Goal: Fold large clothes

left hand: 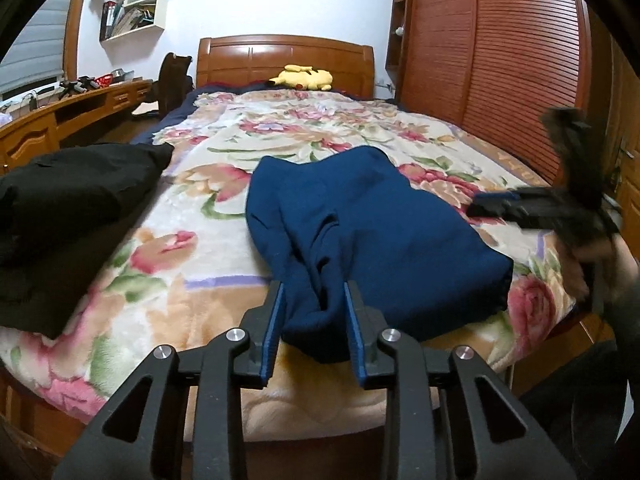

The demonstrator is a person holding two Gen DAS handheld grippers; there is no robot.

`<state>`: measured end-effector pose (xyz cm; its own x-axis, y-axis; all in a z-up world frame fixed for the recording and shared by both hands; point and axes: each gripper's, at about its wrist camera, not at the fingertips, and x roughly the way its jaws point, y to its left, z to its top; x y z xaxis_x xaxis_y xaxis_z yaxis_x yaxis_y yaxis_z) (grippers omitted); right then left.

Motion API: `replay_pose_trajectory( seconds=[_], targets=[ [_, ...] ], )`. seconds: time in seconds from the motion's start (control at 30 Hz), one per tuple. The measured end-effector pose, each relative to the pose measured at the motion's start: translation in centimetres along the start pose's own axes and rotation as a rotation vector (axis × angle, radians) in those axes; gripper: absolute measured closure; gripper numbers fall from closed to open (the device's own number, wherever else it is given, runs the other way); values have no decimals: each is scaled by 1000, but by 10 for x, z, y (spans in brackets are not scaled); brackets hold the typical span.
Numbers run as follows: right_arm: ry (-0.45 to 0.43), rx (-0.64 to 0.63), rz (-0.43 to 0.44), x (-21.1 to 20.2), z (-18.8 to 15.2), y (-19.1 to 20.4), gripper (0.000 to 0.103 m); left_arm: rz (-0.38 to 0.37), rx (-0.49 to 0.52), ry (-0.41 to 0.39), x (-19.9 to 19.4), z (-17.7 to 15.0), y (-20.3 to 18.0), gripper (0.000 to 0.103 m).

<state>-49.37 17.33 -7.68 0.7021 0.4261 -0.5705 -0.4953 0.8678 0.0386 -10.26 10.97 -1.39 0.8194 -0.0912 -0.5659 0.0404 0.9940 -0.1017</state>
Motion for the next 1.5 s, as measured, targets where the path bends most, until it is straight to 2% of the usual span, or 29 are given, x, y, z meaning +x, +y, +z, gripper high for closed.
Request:
replay_pose_trajectory(
  seconds=[0.03, 0.1, 0.3, 0.53, 0.7, 0.77, 1.0, 1.17, 1.33, 1.4, 1.5],
  targets=[
    [4, 6, -3, 5, 6, -8, 57, 8, -4, -7, -4, -1, 3, 69],
    [11, 11, -1, 19, 20, -25, 57, 25, -6, -22, -14, -5, 8, 59],
    [29, 51, -41, 67, 55, -59, 47, 38, -3, 4, -21, -18, 18, 58],
    [74, 95, -74, 125, 78, -73, 41, 9, -43, 43, -1, -34, 24, 58],
    [85, 152, -90, 149, 83, -80, 22, -33, -77, 52, 12, -34, 25, 58],
    [73, 168, -96, 153, 86, -82, 20, -54, -85, 48, 14, -31, 23, 58],
    [111, 191, -61, 164, 87, -87, 18, -68, -72, 43, 21, -25, 17, 58],
    [142, 236, 5, 174, 87, -100, 18, -86, -84, 39, 22, -24, 17, 58],
    [140, 286, 60, 179, 82, -112, 19, -132, -94, 52, 26, -21, 16, 72],
    [141, 294, 88, 180, 81, -114, 27, -140, -94, 55, 28, -20, 14, 76],
    [149, 304, 131, 183, 79, -114, 38, -143, -104, 58, 30, -18, 15, 76]
  ],
)
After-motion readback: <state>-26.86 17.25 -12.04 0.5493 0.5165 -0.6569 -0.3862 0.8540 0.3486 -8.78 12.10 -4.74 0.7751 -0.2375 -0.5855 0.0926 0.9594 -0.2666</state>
